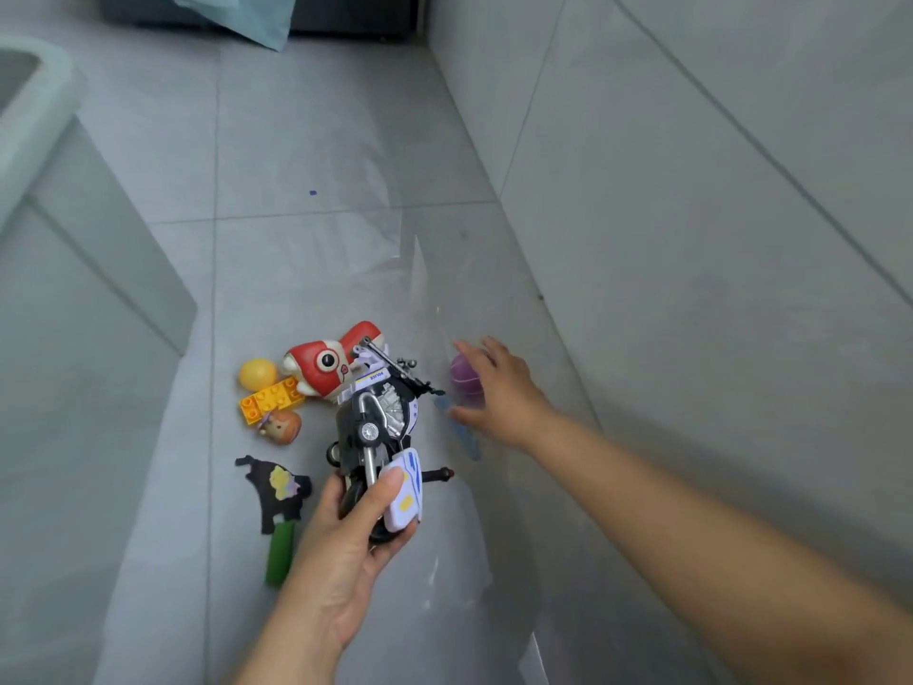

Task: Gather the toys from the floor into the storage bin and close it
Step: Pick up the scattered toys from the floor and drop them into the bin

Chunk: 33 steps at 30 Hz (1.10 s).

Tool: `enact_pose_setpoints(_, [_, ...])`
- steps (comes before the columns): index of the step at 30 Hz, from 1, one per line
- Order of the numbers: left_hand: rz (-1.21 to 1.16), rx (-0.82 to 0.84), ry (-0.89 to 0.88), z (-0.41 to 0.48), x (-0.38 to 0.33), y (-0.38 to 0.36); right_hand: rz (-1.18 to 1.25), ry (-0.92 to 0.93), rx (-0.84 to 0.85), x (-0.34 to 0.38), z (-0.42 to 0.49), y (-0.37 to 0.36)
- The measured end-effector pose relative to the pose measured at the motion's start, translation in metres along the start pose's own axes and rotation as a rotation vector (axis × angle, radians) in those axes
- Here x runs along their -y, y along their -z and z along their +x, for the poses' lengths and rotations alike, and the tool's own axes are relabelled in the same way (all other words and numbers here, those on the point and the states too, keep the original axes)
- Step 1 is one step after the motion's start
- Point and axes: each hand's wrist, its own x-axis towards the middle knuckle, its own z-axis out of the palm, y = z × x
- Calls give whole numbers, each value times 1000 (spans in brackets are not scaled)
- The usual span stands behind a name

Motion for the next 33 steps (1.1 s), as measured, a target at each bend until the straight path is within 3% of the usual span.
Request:
enact_pose_setpoints(2, [16, 4, -1, 1, 1, 1, -62, 48, 67, 1, 8, -9])
enact_pose_setpoints(4, [54, 21, 4, 1, 3, 0, -53, 77, 0, 4, 8, -14])
enact_pose_setpoints(12, [153, 96, 30, 1, 13, -17, 168, -60, -127, -21, 2, -4])
enact_pose_setpoints(18, [119, 41, -86, -9, -7, -24, 805, -32, -460, 19, -58, 36])
enact_pose_setpoints(26, [310, -39, -538, -89, -98, -21, 1109, 388, -194, 144, -123, 79])
enact_pose_setpoints(33, [530, -297, -772, -180, -202, 74, 1183, 584, 25, 292, -149, 81])
